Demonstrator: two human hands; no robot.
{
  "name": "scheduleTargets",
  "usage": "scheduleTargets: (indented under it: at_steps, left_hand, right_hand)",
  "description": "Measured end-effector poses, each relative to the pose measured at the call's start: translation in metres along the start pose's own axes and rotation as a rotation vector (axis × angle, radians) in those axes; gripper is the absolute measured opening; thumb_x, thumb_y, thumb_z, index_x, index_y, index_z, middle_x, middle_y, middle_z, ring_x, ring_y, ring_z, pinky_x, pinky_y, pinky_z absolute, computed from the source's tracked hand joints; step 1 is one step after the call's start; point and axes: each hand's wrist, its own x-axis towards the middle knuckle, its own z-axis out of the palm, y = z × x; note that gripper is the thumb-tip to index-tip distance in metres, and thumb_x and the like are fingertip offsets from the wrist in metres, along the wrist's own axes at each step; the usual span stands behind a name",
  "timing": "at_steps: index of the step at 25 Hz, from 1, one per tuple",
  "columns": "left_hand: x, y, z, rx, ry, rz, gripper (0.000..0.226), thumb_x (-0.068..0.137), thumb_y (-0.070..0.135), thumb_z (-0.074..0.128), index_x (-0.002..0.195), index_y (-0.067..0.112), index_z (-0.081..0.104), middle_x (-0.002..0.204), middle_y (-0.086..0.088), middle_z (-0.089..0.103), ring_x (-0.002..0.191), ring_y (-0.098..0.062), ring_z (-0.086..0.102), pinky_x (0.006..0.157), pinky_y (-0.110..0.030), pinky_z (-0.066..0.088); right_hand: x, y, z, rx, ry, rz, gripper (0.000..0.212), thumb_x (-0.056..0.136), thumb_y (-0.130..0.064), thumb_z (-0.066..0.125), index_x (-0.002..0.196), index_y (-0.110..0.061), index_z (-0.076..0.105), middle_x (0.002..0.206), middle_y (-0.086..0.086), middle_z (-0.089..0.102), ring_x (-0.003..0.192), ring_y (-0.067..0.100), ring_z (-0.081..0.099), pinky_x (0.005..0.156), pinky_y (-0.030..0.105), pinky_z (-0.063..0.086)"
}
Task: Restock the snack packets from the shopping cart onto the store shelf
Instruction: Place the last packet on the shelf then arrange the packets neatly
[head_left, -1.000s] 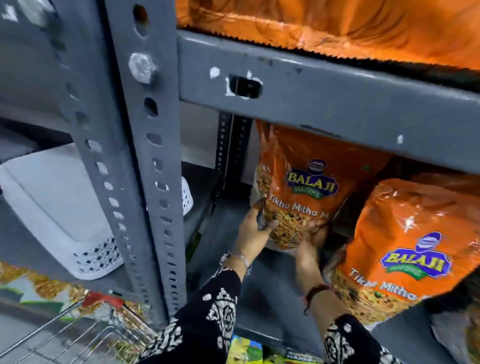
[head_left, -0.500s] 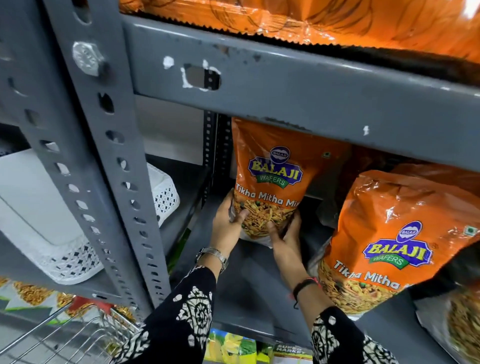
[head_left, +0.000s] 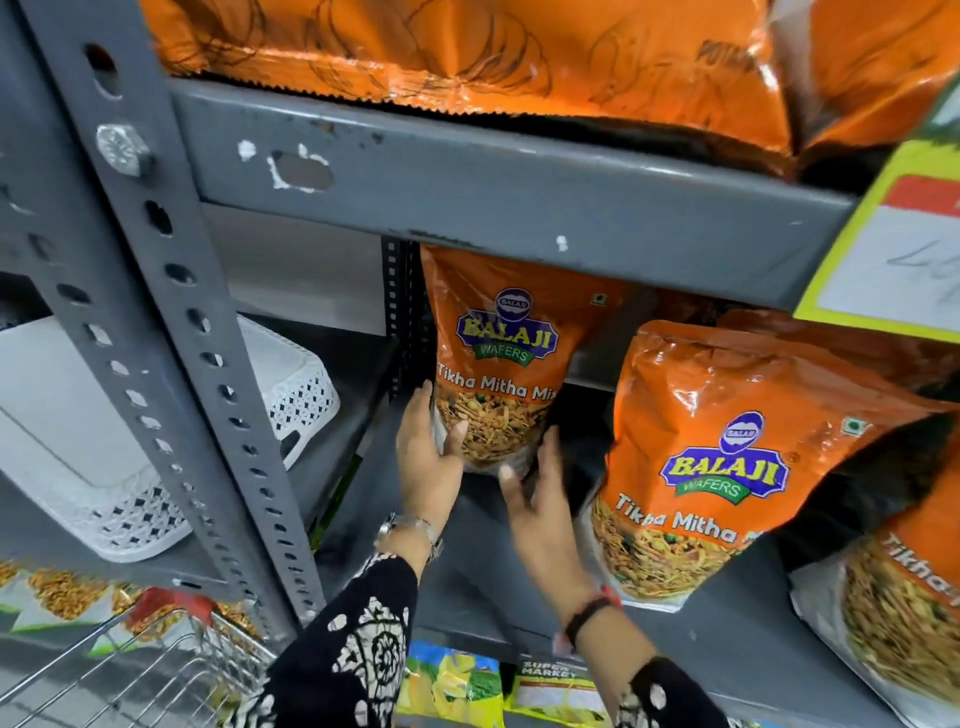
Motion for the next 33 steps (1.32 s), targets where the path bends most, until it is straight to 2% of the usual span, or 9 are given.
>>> scheduleTargets:
  at_steps: [3, 6, 11, 14, 16, 18, 21, 27, 33]
  left_hand:
    - [-0.036, 0.009, 0.008, 0.007, -0.038, 0.17, 0.046, 0.081, 0.007, 0.061, 0.123, 0.016, 0.046, 0.132, -0.008, 0.047, 0.123, -0.026, 0.044, 0.107, -0.045, 0.036]
    - [-0.069, 0.019, 0.027, -0.009, -0.388, 0.11, 0.053, 0.076, 0.016, 0.067, 0.119, 0.035, 0.043, 0.134, 0.002, 0.045, 0.126, -0.02, 0.042, 0.103, -0.034, 0.036]
    - [-0.095, 0.026, 0.06, -0.039, -0.668, -0.058, 0.11, 0.036, 0.063, 0.077, 0.129, 0.033, 0.024, 0.139, 0.007, 0.032, 0.129, -0.011, 0.031, 0.107, -0.033, 0.03]
    - [-0.106, 0.025, 0.072, -0.111, -0.622, -0.098, 0.11, 0.024, 0.072, 0.073, 0.118, 0.037, 0.028, 0.12, 0.016, 0.046, 0.109, 0.002, 0.047, 0.091, -0.012, 0.042]
    - [-0.106, 0.024, 0.069, -0.053, -0.577, -0.091, 0.096, 0.036, 0.061, 0.079, 0.113, 0.039, 0.028, 0.111, 0.018, 0.049, 0.105, 0.0, 0.051, 0.083, -0.01, 0.042]
    - [-0.102, 0.02, 0.06, 0.011, -0.545, -0.081, 0.077, 0.059, 0.031, 0.08, 0.116, 0.031, 0.028, 0.114, 0.009, 0.049, 0.115, -0.018, 0.05, 0.09, -0.027, 0.042]
    - [-0.093, 0.015, 0.033, 0.006, -0.531, -0.097, 0.069, 0.07, 0.013, 0.073, 0.121, 0.027, 0.029, 0.12, 0.004, 0.047, 0.12, -0.021, 0.044, 0.1, -0.04, 0.039]
    - [-0.078, 0.004, -0.038, -0.03, -0.347, -0.114, 0.064, 0.077, 0.007, 0.065, 0.129, 0.022, 0.031, 0.123, 0.005, 0.048, 0.111, -0.006, 0.047, 0.076, -0.007, 0.043]
    - [-0.069, -0.009, -0.064, -0.036, -0.288, -0.136, 0.073, 0.077, 0.013, 0.065, 0.131, 0.036, 0.022, 0.123, 0.022, 0.041, 0.111, 0.009, 0.042, 0.096, -0.023, 0.034]
  right_hand:
    - [-0.054, 0.005, -0.033, -0.1, -0.074, -0.139, 0.045, 0.09, -0.018, 0.047, 0.124, -0.042, 0.03, 0.132, -0.021, 0.041, 0.119, -0.009, 0.042, 0.097, 0.005, 0.033]
    - [-0.089, 0.015, -0.093, -0.269, 0.052, -0.225, 0.03, 0.086, -0.022, 0.051, 0.102, -0.047, 0.045, 0.103, -0.021, 0.056, 0.094, -0.008, 0.053, 0.079, 0.002, 0.037]
    - [-0.085, 0.037, -0.161, -0.258, 0.295, -0.076, 0.057, 0.073, -0.015, 0.071, 0.119, -0.018, 0.039, 0.114, 0.002, 0.041, 0.108, 0.017, 0.046, 0.092, 0.032, 0.041]
    - [-0.073, 0.041, -0.173, -0.161, 0.01, 0.093, 0.099, 0.063, -0.05, 0.07, 0.138, -0.015, 0.015, 0.141, -0.001, 0.027, 0.132, 0.016, 0.028, 0.11, 0.04, 0.03]
    - [-0.068, 0.041, -0.168, -0.123, -0.033, 0.111, 0.085, 0.067, -0.043, 0.07, 0.134, -0.02, 0.022, 0.14, 0.001, 0.038, 0.13, 0.018, 0.037, 0.103, 0.026, 0.041]
    - [-0.065, 0.043, -0.156, -0.076, 0.016, 0.107, 0.067, 0.074, -0.016, 0.071, 0.124, -0.029, 0.029, 0.127, 0.0, 0.049, 0.119, 0.019, 0.049, 0.08, 0.006, 0.048]
    - [-0.065, 0.04, -0.13, -0.036, 0.023, 0.074, 0.069, 0.072, -0.012, 0.072, 0.122, -0.032, 0.03, 0.122, -0.002, 0.05, 0.111, 0.011, 0.049, 0.069, 0.002, 0.047]
    - [-0.053, 0.022, -0.054, -0.07, -0.009, 0.014, 0.067, 0.067, -0.019, 0.077, 0.12, -0.02, 0.037, 0.122, 0.004, 0.051, 0.109, 0.013, 0.05, 0.07, -0.003, 0.041]
    - [-0.047, 0.019, -0.023, -0.089, -0.055, 0.013, 0.07, 0.067, -0.022, 0.076, 0.124, -0.022, 0.036, 0.124, 0.003, 0.048, 0.116, 0.017, 0.047, 0.096, 0.047, 0.048]
